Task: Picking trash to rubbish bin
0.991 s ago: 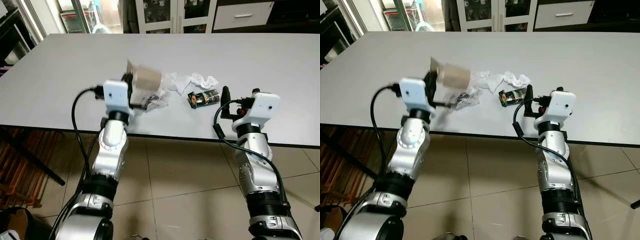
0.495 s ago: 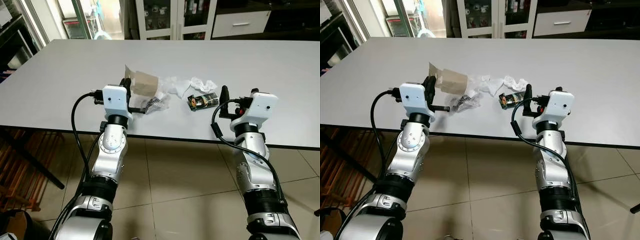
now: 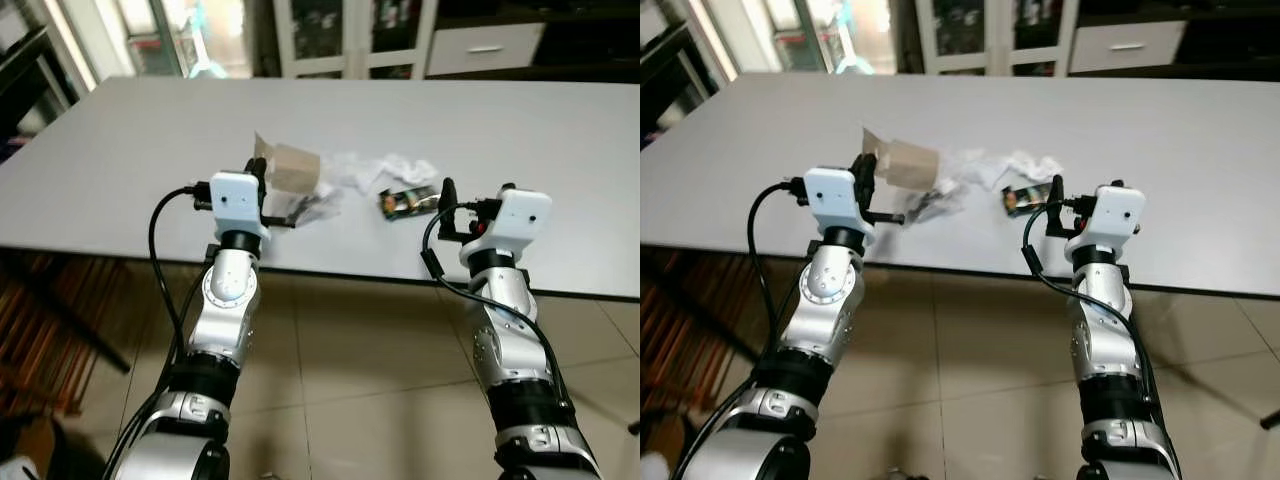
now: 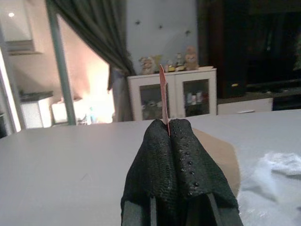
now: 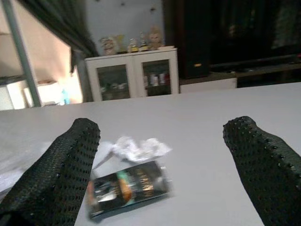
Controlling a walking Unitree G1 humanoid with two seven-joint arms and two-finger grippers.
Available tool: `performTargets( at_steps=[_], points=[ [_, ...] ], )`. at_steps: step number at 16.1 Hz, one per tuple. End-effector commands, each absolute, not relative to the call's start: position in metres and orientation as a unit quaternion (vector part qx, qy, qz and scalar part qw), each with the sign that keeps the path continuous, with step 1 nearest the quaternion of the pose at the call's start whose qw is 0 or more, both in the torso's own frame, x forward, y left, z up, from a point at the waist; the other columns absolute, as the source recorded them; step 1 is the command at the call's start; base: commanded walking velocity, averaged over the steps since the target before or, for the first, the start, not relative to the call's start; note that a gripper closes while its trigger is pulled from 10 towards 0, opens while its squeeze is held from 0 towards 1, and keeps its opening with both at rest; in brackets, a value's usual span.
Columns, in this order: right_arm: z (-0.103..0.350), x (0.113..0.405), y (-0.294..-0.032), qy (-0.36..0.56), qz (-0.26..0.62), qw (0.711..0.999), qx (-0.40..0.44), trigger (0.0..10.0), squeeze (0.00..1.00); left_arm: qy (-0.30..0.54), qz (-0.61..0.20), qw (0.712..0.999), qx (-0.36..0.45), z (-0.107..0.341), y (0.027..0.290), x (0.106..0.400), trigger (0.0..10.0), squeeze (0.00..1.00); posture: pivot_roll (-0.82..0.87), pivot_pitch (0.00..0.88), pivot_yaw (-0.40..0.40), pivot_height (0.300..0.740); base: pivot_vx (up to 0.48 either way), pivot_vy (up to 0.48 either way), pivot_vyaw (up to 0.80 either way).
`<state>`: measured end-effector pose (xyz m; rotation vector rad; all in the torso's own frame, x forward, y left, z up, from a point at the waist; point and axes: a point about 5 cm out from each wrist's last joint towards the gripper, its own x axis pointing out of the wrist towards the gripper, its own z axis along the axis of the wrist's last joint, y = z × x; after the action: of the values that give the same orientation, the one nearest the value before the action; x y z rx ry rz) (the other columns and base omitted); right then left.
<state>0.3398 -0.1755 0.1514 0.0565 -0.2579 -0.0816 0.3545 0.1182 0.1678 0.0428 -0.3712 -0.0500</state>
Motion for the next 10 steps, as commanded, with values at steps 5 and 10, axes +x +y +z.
performTargets(
  at_steps=[5,10],
  points=[
    [0.1496,0.3406,-0.1715,-0.119,-0.036,0.992,0.026,10.0,0.0,-0.184,-0.018,0.982,0.023,0.1686,0.1185,0.355,10.0,0.0,-0.11,0.045,0.073,0.74,0.0,0.0,0.8],
    [0.1514,0.3409,-0.1734,-0.121,-0.039,0.992,0.026,10.0,0.0,-0.19,-0.018,0.981,0.024,0.1727,0.1189,0.3561,10.0,0.0,-0.11,0.052,0.077,0.74,0.0,0.0,0.8]
  ],
)
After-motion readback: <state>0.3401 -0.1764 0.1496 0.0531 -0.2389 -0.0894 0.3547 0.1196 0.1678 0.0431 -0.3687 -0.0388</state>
